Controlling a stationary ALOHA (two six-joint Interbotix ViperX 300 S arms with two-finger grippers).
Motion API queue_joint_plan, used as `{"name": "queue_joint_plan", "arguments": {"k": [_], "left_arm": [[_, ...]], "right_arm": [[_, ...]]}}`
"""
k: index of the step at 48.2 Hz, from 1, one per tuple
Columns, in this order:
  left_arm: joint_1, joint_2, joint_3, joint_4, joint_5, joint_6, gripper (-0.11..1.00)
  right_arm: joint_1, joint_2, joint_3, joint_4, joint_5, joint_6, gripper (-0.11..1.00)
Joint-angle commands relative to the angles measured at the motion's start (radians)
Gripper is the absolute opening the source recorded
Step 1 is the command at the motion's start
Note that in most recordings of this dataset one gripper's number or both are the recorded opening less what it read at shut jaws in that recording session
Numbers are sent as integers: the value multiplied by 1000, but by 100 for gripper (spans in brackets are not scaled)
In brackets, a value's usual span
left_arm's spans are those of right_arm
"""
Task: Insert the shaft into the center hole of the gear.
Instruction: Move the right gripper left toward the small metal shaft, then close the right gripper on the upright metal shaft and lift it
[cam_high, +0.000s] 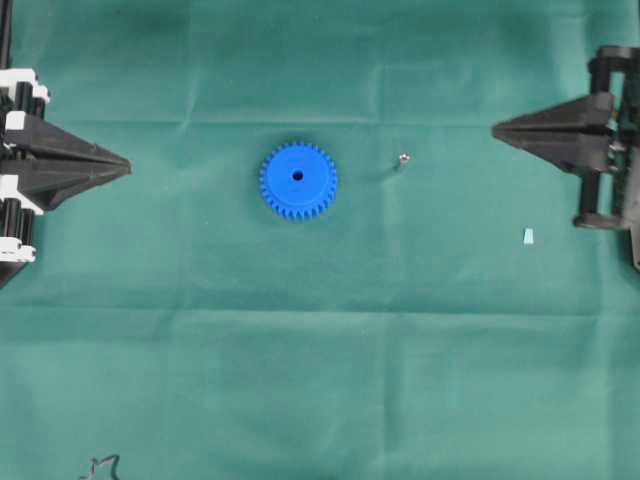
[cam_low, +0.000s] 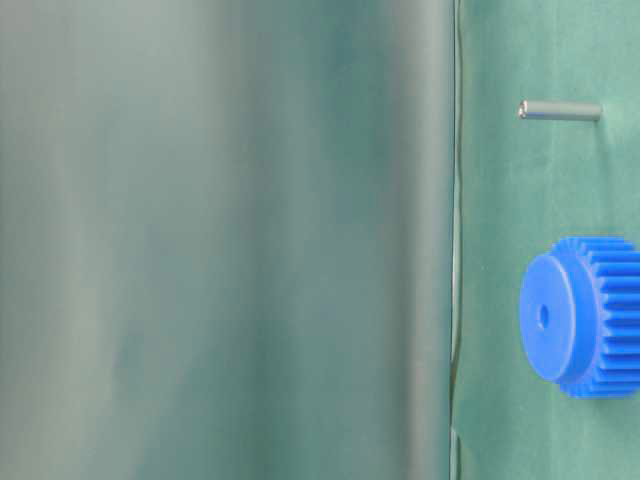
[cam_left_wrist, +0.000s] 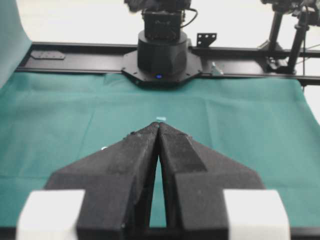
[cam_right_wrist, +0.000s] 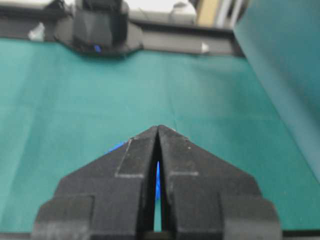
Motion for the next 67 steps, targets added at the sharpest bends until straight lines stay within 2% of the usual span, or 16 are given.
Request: {"name": "queue_joint_plan", "arguments": {"k": [1, 5, 14, 17, 18, 23, 33, 40, 50, 56, 60, 67], "left_arm": [[-3, 6, -26, 3, -5, 2, 0], [-3, 6, -26, 3, -3, 0, 0], [-3, 6, -25, 3, -3, -2, 0], [-3, 8, -25, 3, -3, -2, 0], [-3, 8, -25, 3, -3, -2, 0], [-3, 12, -25, 2, -2, -2, 0], [-3, 14, -23, 3, 3, -2, 0], [-3, 14, -23, 3, 8, -2, 0], [-3, 14, -25, 3, 17, -2, 0], [-3, 14, -23, 3, 17, -2, 0], [-3, 14, -25, 3, 21, -2, 0], [-3, 14, -25, 3, 23, -2, 0]], "right_arm": [[-17, 66, -43, 3, -5, 3, 4], [-40, 146, -64, 9, -5, 8, 16], [-72, 334, -112, 17, -8, 9, 73], [-74, 402, -124, 17, -11, 9, 88], [-75, 422, -127, 17, -12, 9, 90], [-81, 512, -132, 32, -38, 12, 81], [-83, 644, -123, 84, -117, 14, 82], [-83, 692, -117, 104, -164, 15, 82], [-83, 744, -126, 114, -172, 15, 81], [-83, 752, -127, 121, -175, 15, 77], [-83, 752, -129, 118, -175, 9, 67], [-83, 753, -129, 115, -175, 8, 30]]}}
